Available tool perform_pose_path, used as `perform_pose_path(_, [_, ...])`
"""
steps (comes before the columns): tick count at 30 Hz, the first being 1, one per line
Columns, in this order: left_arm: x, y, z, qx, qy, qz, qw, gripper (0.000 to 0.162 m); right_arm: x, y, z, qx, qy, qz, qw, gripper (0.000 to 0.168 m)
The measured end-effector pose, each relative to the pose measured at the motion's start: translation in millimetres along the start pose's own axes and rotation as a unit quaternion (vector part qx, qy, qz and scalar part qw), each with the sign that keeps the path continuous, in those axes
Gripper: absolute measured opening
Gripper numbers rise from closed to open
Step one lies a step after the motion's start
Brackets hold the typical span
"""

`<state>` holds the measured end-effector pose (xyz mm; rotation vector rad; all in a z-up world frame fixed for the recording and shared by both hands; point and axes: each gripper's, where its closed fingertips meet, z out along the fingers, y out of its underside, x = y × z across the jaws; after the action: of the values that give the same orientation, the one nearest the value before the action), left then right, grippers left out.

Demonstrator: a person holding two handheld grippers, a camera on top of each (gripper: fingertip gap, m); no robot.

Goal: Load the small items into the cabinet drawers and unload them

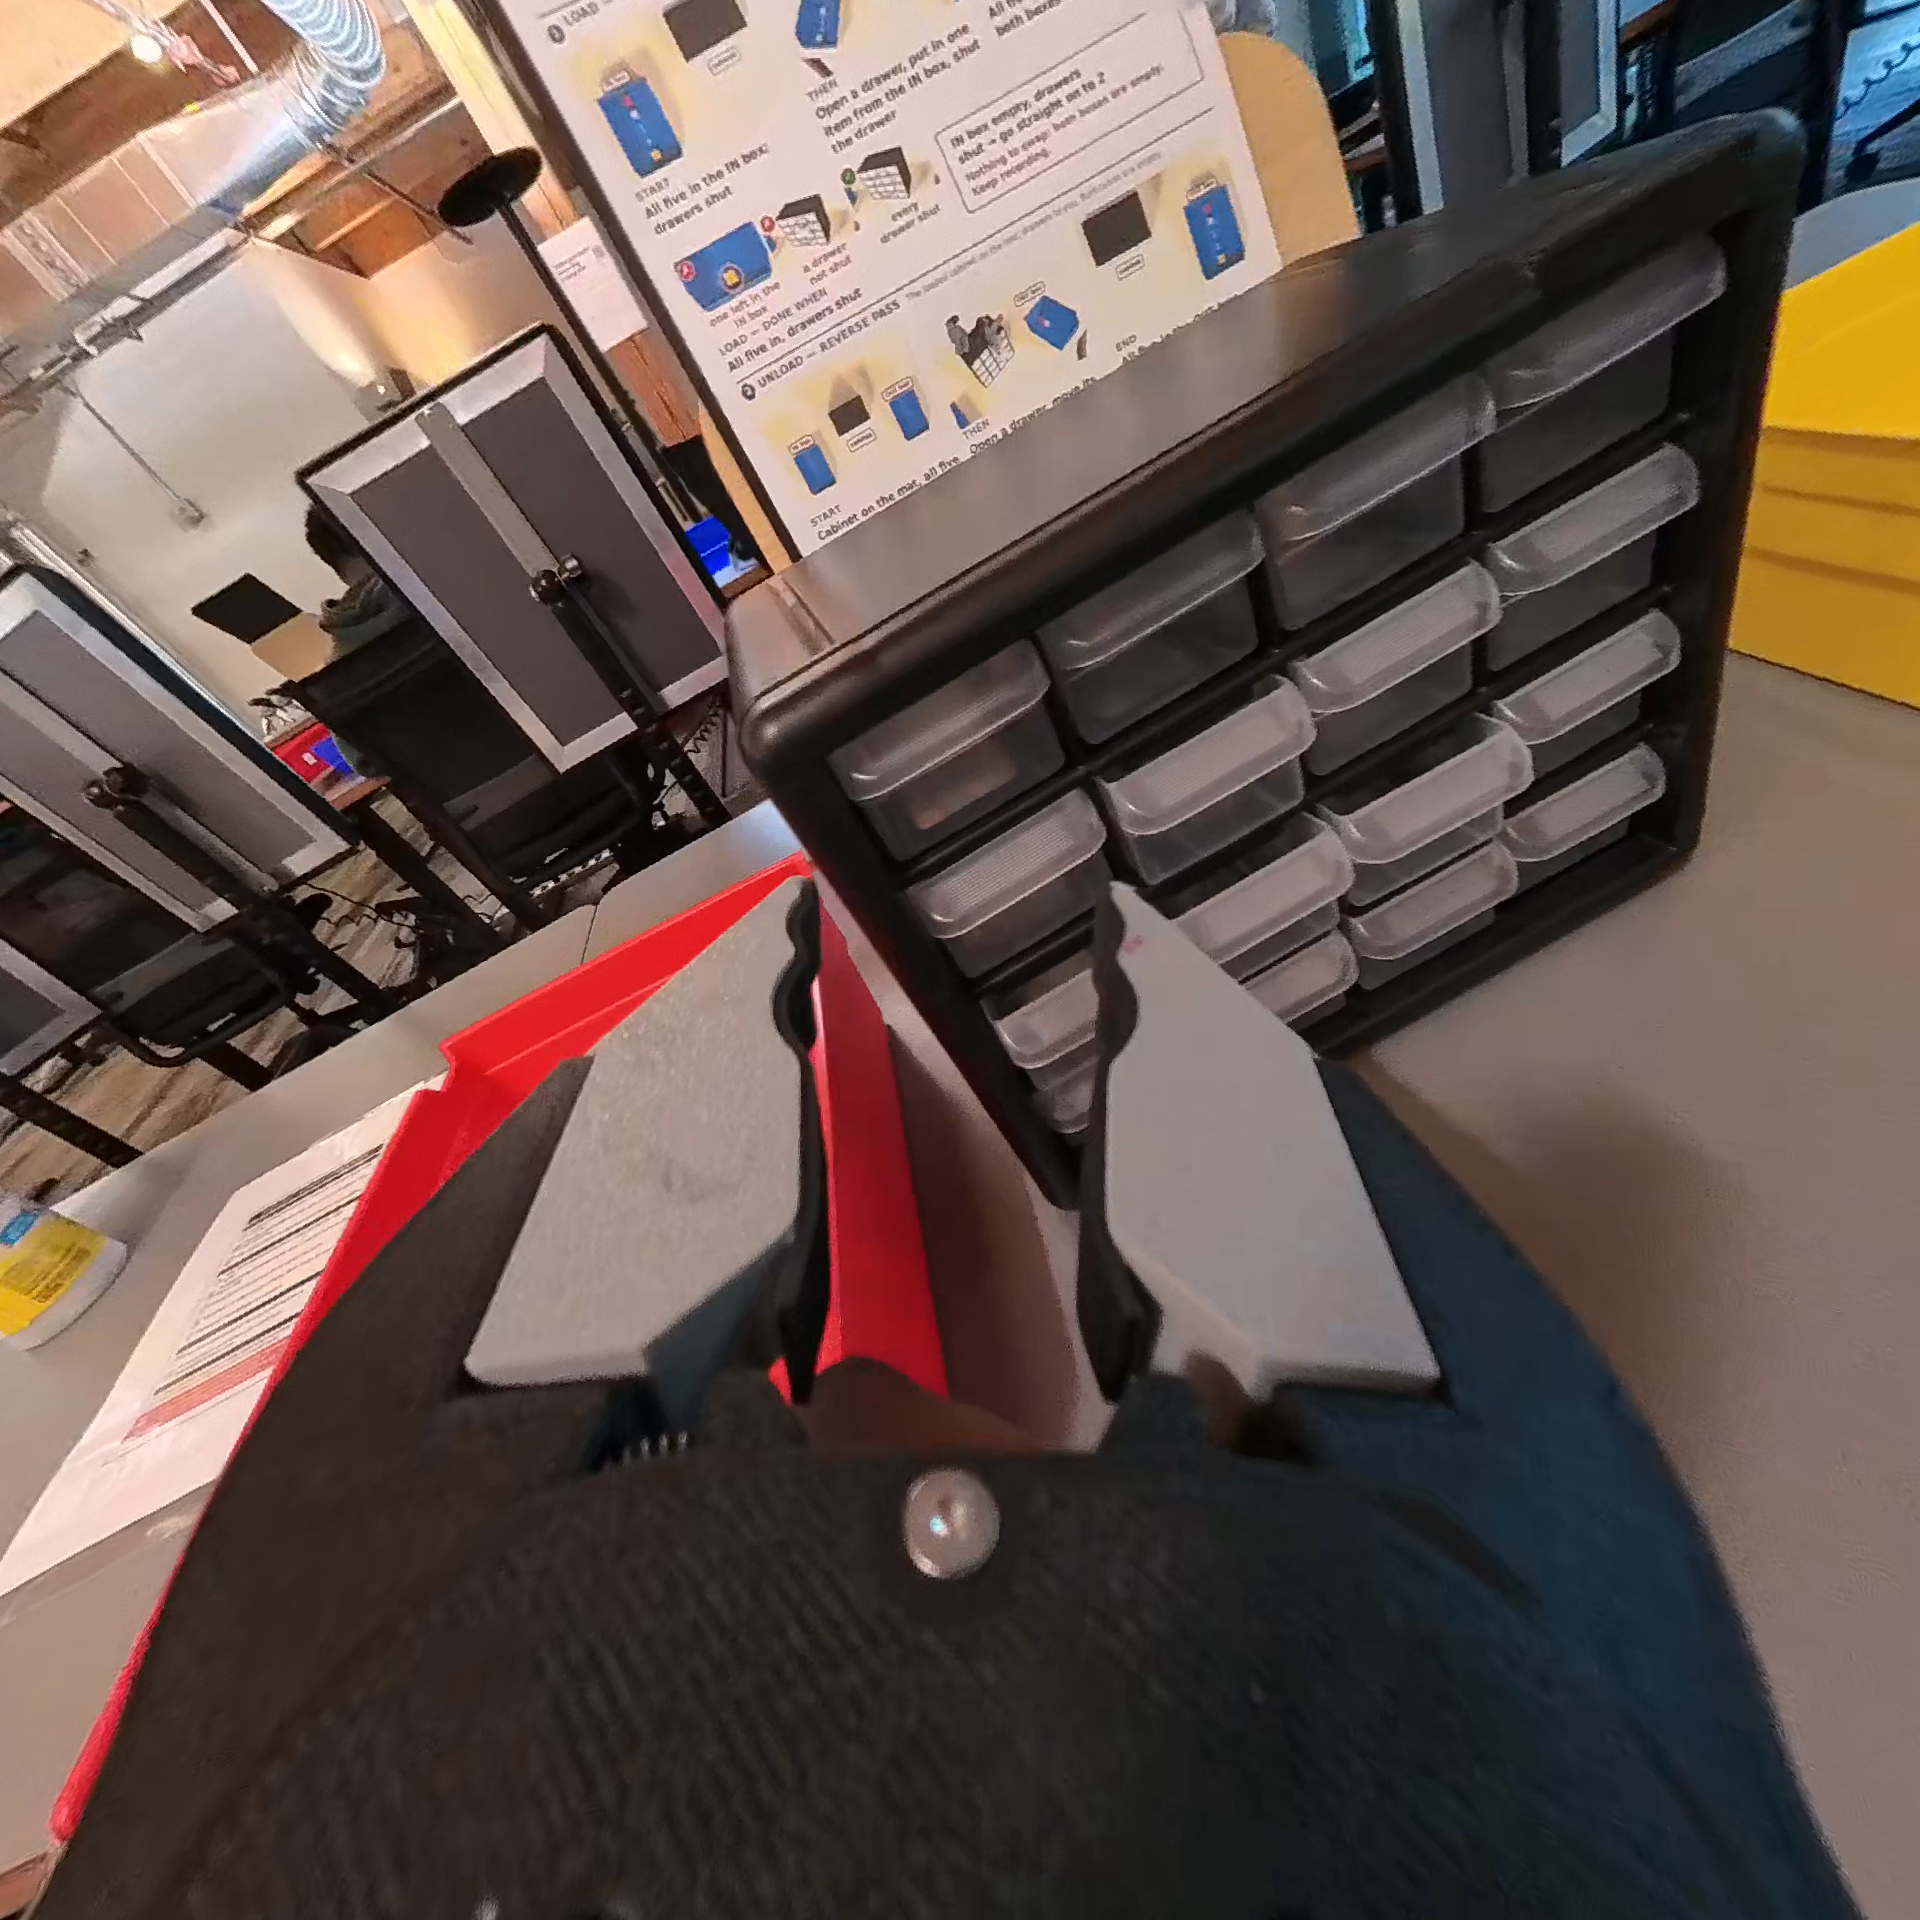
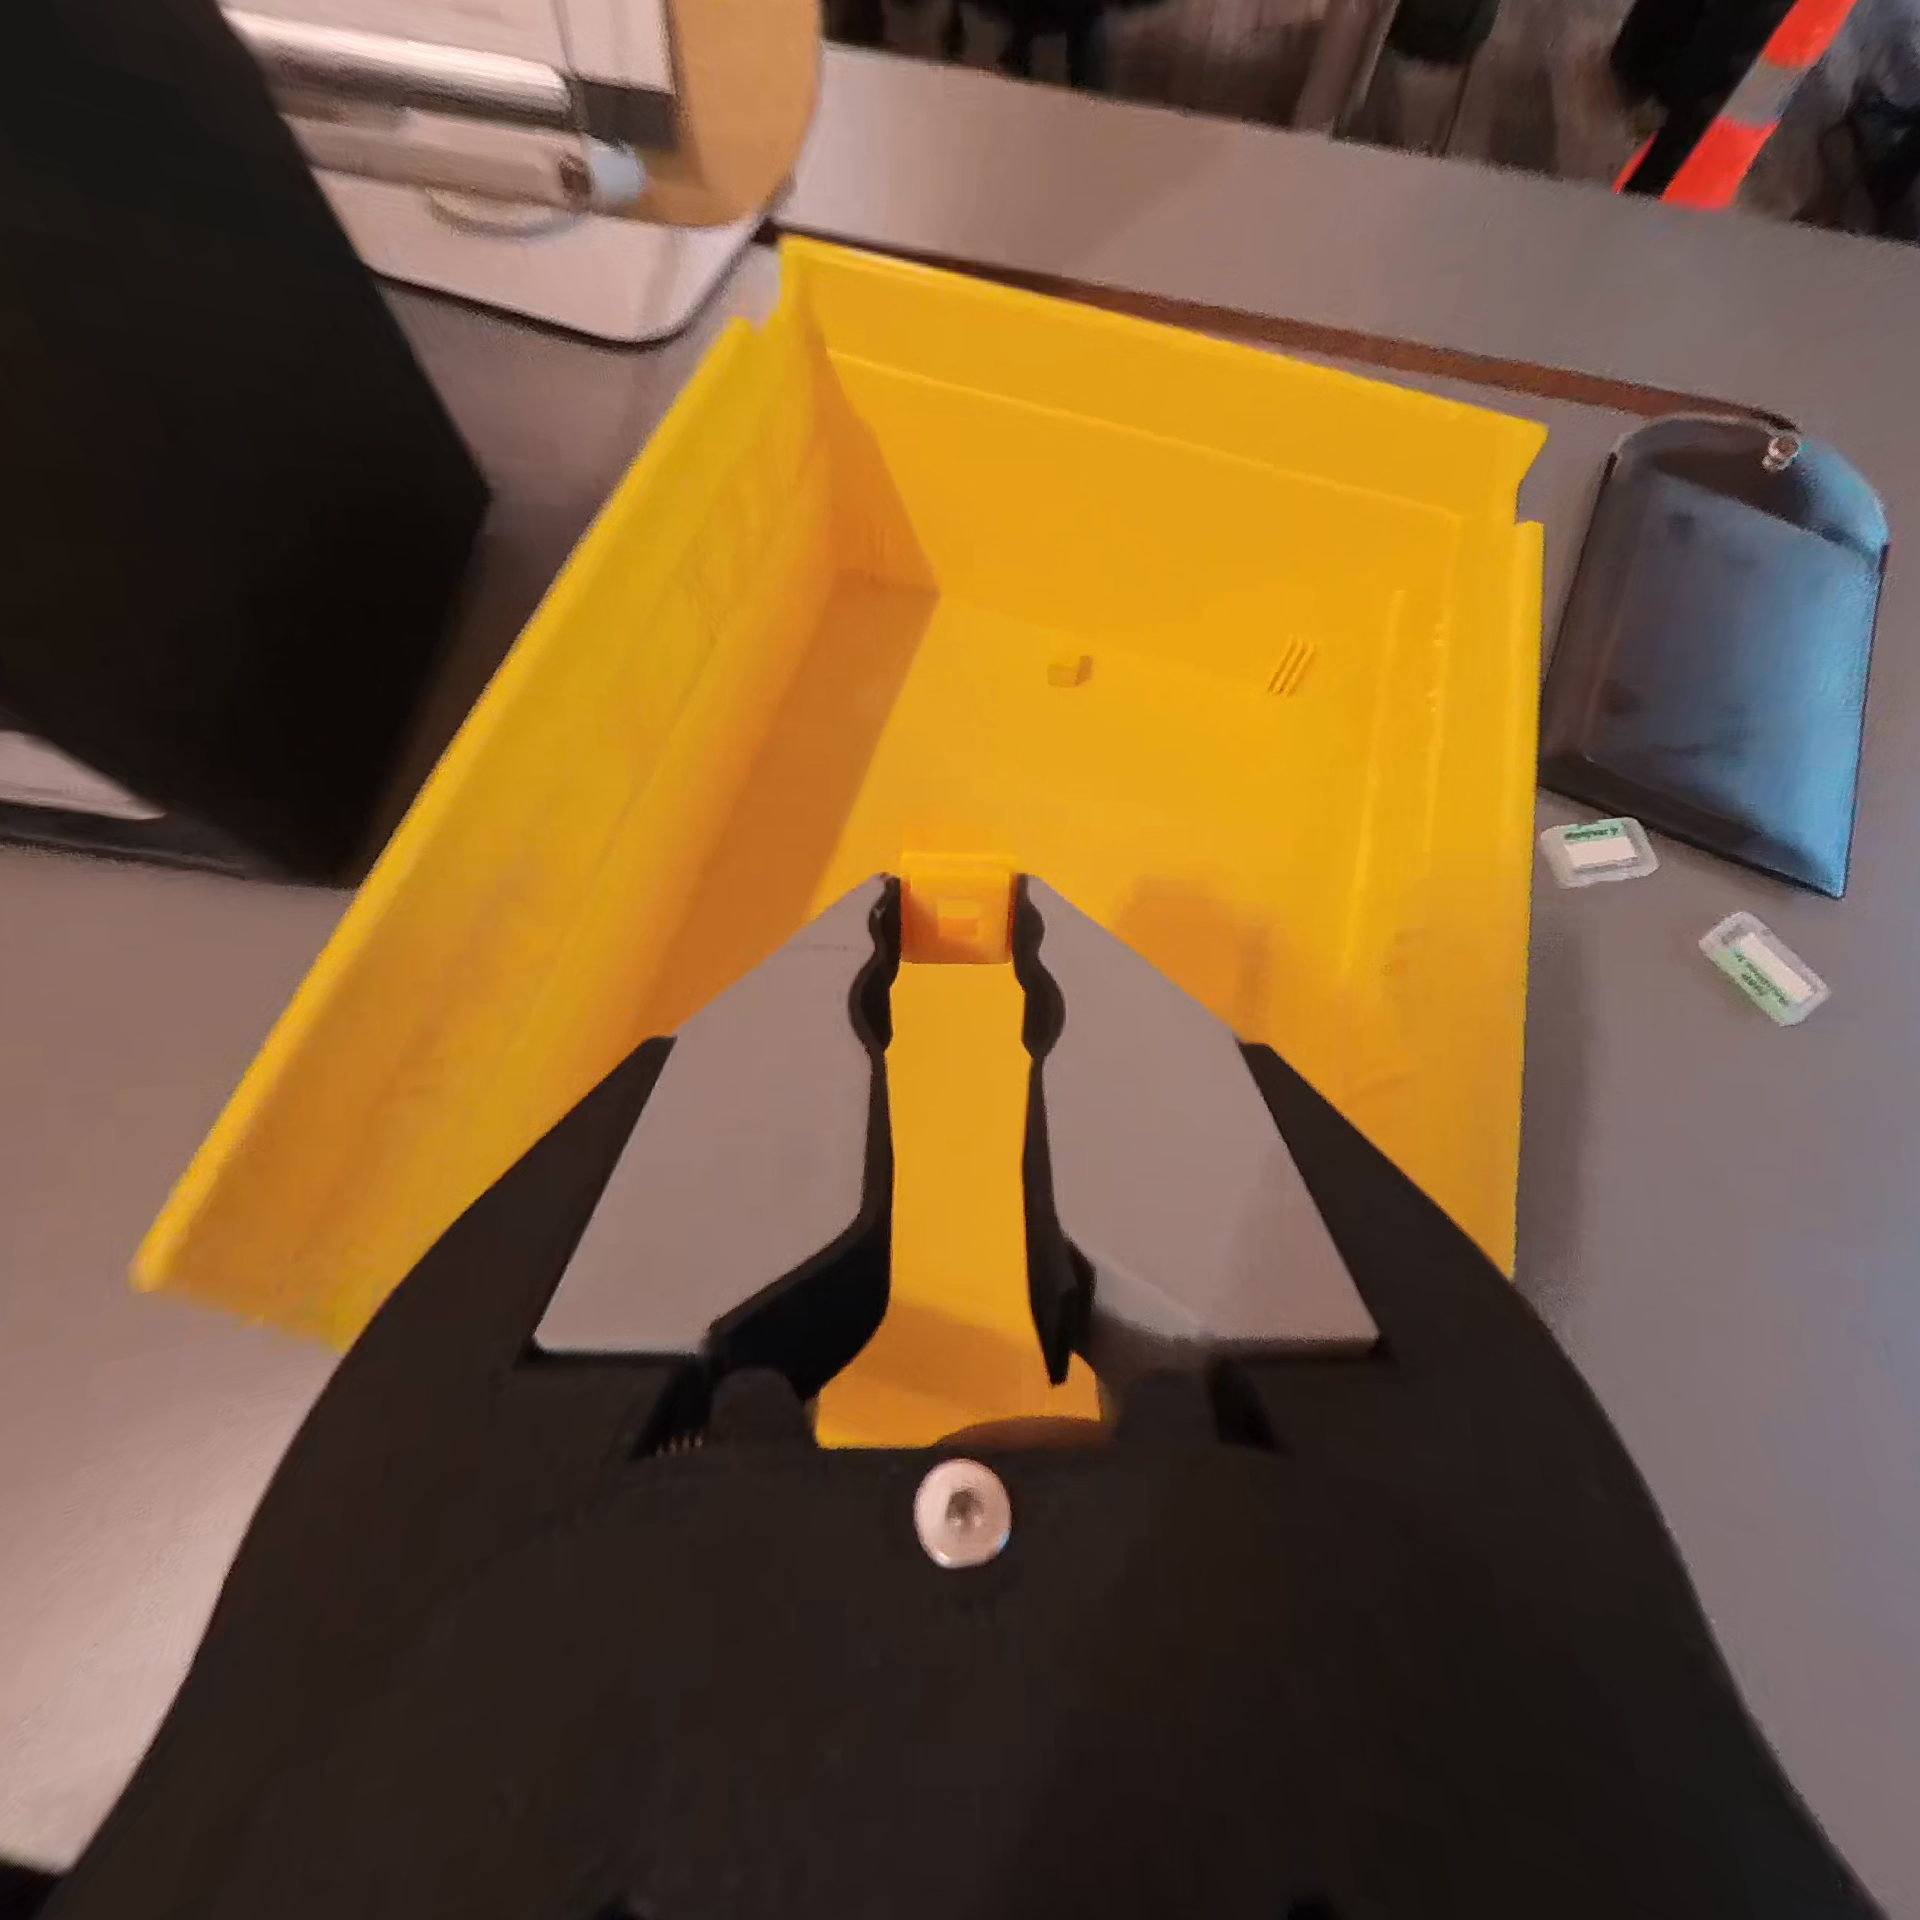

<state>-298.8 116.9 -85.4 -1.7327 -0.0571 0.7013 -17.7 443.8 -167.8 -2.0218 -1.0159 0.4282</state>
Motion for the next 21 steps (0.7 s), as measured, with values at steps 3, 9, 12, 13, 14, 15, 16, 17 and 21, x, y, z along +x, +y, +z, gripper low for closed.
perform_pose_path(3, [0.1,-0.4,-1.0,0.004,0.007,0.0,1.0,0.051,5.1,-8.2,34.5,-0.061,0.001,-0.002,0.998,0.018])
perform_pose_path(9, [-0.9,1.9,-1.5,0.002,0.015,0.0,1.0,0.052,11.6,-4.1,98.4,-0.157,0.024,-0.006,0.987,0.018])
perform_pose_path(12, [-1.6,2.4,-2.7,0.003,0.018,0.002,1.0,0.052,16.8,5.2,116.3,-0.186,0.034,0.005,0.982,0.018])
perform_pose_path(13, [-2.3,2.2,-3.0,0.004,0.019,0.0,1.0,0.052,18.0,7.4,120.4,-0.192,0.034,0.008,0.981,0.018])
perform_pose_path(14, [-2.9,2.0,-3.1,0.005,0.021,-0.004,1.0,0.052,19.1,9.7,123.9,-0.197,0.034,0.011,0.98,0.018])
perform_pose_path(15, [-3.0,1.9,-3.0,0.006,0.023,-0.008,1.0,0.053,20.4,11.8,126.5,-0.203,0.035,0.012,0.978,0.018])
perform_pose_path(16, [-2.8,1.9,-2.9,0.007,0.026,-0.01,1.0,0.053,22.4,12.8,128.3,-0.207,0.039,0.01,0.978,0.018])
perform_pose_path(17, [-2.6,1.9,-2.7,0.007,0.029,-0.011,1.0,0.054,24.1,13.1,129.7,-0.208,0.042,0.008,0.977,0.018])
perform_pose_path(21, [-5.0,2.3,-1.5,0.007,0.028,-0.012,1.0,0.055,23.3,14.2,136.3,-0.204,0.026,0.028,0.978,0.018])
